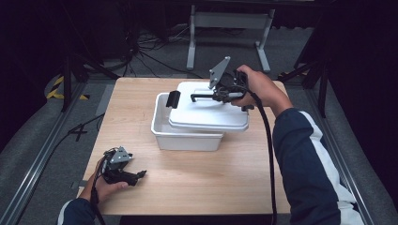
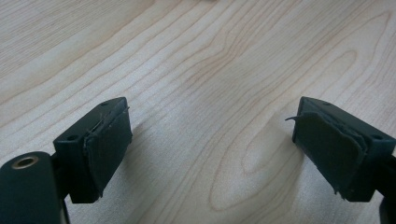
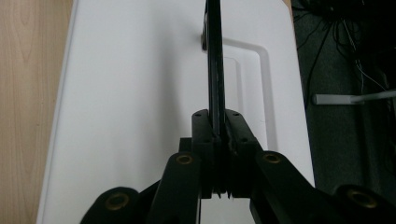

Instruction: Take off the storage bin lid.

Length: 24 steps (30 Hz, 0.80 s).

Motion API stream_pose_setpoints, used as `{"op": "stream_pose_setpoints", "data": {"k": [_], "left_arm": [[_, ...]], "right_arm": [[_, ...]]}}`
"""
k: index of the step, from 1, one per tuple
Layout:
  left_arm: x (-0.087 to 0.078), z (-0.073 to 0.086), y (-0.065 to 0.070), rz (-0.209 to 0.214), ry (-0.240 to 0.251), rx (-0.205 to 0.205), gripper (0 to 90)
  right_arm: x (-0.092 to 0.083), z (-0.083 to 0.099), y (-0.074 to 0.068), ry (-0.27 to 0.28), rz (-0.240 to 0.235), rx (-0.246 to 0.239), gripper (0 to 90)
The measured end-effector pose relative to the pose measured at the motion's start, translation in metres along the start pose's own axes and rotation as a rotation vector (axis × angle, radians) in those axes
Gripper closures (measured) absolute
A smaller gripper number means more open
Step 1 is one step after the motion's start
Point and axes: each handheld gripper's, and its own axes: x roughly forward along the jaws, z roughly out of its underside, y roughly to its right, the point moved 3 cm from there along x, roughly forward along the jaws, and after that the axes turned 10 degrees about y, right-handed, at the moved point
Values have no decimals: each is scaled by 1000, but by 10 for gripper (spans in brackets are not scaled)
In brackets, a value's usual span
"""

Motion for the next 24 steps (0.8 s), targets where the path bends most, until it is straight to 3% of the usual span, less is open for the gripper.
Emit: {"op": "stream_pose_setpoints", "data": {"k": [7,17,24], "left_arm": [[0,0,0,6,-8,0,121],[0,0,0,3,-2,0,122],[0,0,0,4,-2,0,121]], "right_arm": [[-20,16,1,16,25,16,844],[-35,41,2,15,41,43,844],[-55,70,4,36,75,82,844]]}}
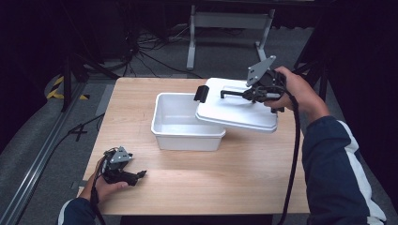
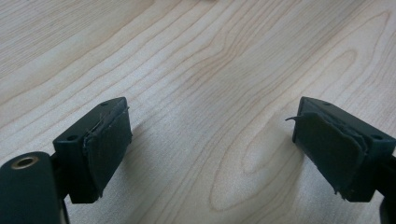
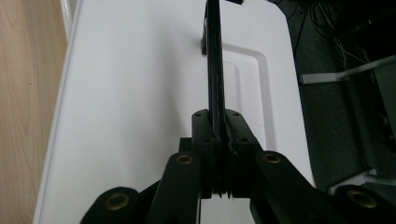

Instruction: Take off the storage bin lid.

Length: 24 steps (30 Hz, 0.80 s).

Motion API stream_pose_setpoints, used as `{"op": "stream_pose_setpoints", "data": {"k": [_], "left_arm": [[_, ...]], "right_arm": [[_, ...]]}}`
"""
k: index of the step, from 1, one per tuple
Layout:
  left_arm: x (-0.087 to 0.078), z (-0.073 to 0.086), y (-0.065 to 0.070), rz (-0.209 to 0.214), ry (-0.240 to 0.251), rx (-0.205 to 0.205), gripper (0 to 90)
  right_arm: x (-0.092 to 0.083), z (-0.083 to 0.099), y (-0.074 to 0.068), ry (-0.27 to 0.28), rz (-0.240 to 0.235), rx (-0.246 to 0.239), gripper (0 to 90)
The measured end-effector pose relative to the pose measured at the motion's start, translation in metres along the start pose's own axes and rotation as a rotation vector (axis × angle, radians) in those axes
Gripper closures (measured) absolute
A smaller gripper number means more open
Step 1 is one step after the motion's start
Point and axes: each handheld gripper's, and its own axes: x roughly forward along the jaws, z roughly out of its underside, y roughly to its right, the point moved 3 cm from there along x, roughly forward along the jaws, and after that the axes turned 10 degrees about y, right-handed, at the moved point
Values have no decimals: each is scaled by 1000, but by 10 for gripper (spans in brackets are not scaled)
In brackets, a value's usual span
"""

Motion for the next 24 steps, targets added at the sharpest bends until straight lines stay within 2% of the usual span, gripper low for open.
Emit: {"op": "stream_pose_setpoints", "data": {"k": [7,12,13,14,18,24], "left_arm": [[0,0,0,0,-2,3,121],[0,0,0,0,-3,4,119],[0,-1,-2,5,-9,20,118],[0,-1,-1,6,-10,11,118],[1,-1,-1,5,-6,11,115],[1,-1,-1,5,-7,11,114]], "right_arm": [[-17,28,0,-12,29,41,843],[-33,48,0,3,56,75,843],[-35,51,0,5,59,78,844],[-37,55,0,7,62,86,843],[-42,65,-1,1,73,100,843],[-50,89,-2,7,89,147,843]]}}
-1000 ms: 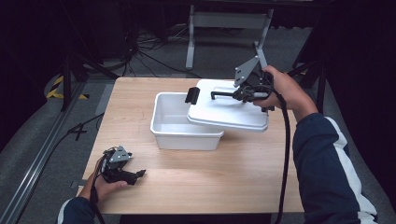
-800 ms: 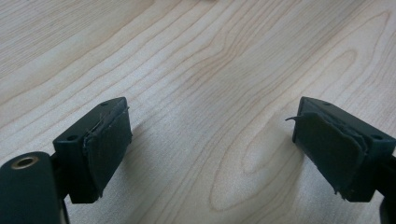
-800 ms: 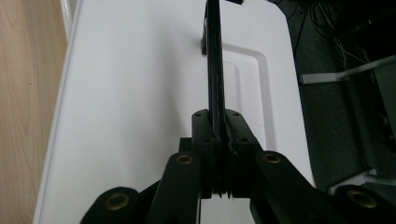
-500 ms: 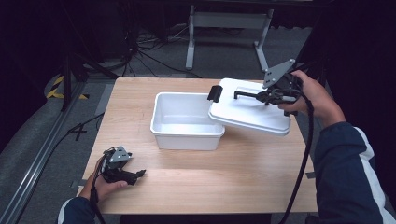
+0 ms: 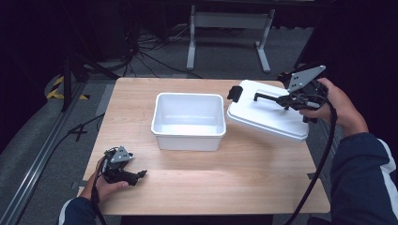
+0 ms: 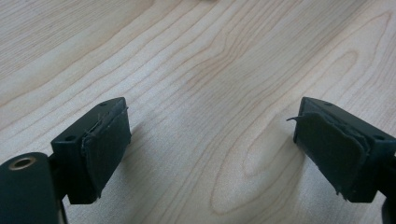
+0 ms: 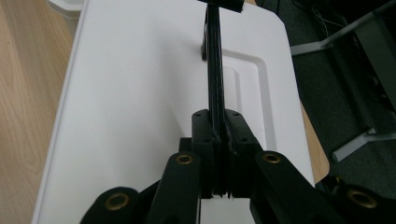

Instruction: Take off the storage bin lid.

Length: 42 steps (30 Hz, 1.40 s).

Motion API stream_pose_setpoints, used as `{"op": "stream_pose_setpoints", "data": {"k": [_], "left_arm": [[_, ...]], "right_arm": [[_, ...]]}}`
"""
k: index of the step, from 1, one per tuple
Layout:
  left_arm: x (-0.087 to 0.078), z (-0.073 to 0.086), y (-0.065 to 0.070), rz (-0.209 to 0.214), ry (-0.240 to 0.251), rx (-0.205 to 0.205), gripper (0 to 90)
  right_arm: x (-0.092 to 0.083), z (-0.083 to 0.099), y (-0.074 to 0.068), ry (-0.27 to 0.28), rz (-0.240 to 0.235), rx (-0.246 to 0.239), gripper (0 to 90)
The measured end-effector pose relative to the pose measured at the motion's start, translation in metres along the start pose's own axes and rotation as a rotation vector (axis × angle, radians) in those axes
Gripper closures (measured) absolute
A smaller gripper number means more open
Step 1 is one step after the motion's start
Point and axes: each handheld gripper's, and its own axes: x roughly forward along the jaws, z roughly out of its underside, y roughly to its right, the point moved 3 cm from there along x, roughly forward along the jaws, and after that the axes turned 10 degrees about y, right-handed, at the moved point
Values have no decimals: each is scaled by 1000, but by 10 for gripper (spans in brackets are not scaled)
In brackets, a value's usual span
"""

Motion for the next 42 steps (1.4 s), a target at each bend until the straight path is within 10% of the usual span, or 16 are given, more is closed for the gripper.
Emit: {"op": "stream_pose_setpoints", "data": {"k": [42], "left_arm": [[1,0,-1,1,2,3,112]], "right_arm": [[94,80,-31,-78,-82,115,842]]}}
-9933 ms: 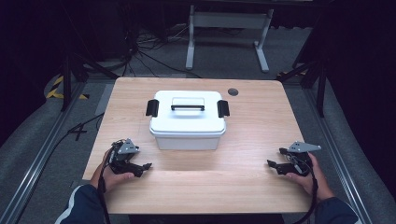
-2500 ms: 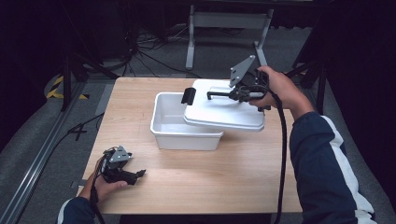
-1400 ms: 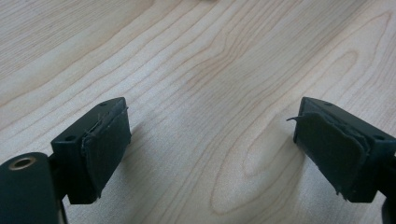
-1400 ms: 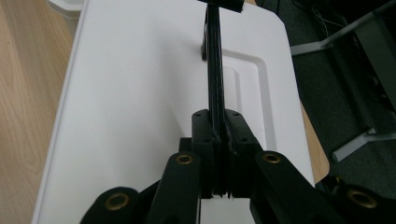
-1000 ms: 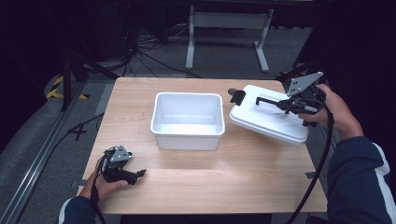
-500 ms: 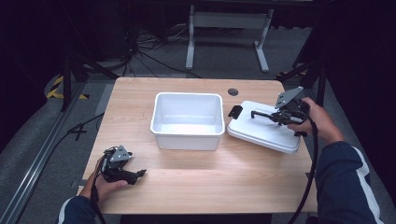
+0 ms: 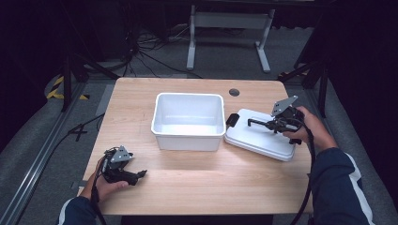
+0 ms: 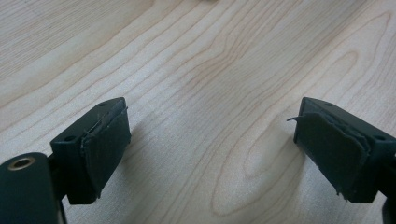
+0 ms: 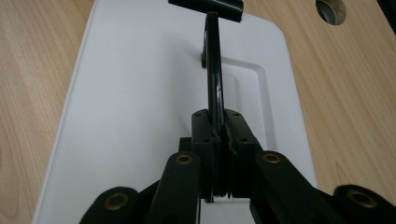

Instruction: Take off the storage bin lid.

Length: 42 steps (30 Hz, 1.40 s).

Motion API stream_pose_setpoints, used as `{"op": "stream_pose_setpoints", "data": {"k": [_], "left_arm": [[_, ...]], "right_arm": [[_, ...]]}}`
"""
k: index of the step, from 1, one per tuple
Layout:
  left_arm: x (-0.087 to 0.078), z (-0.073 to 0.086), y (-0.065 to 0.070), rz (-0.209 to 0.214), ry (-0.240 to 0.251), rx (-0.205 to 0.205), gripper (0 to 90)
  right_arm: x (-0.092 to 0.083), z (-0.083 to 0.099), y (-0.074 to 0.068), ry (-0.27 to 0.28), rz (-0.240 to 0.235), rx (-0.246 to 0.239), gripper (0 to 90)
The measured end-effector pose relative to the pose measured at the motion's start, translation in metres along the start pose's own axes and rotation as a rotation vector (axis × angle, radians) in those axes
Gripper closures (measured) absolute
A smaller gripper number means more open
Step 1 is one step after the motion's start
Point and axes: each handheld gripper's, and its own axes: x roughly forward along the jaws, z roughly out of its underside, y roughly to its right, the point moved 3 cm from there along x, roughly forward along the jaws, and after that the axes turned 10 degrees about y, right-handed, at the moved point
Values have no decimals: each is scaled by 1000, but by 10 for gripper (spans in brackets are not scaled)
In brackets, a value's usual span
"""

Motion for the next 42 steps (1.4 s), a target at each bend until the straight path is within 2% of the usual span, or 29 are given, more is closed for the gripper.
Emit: {"op": "stream_pose_setpoints", "data": {"k": [4,5,11,15,17,22,28,32,37,39,40,42], "left_arm": [[0,0,1,6,-3,-13,112],[0,0,0,2,0,1,112],[0,0,0,2,0,-1,112],[0,0,0,0,0,-2,112],[0,0,0,-1,-1,2,112],[0,0,0,1,0,-3,111],[1,0,0,3,0,0,111],[1,0,0,2,0,-1,111],[1,0,0,3,0,-1,110],[1,0,0,0,0,-1,110],[1,0,0,-6,7,-1,110],[1,0,0,-4,6,-2,110]], "right_arm": [[4,5,-1,0,-11,8,843],[6,6,-1,0,-12,9,842],[13,13,-2,-35,-18,18,838],[15,17,-3,-40,-20,23,839],[18,24,-3,-50,-15,42,836],[18,29,-3,-20,-15,65,835],[18,30,0,-19,-6,74,826],[18,30,1,-38,10,70,822],[13,29,1,-4,19,86,766],[9,29,0,38,18,104,724],[9,29,0,38,18,104,724],[4,30,1,67,55,133,690]]}}
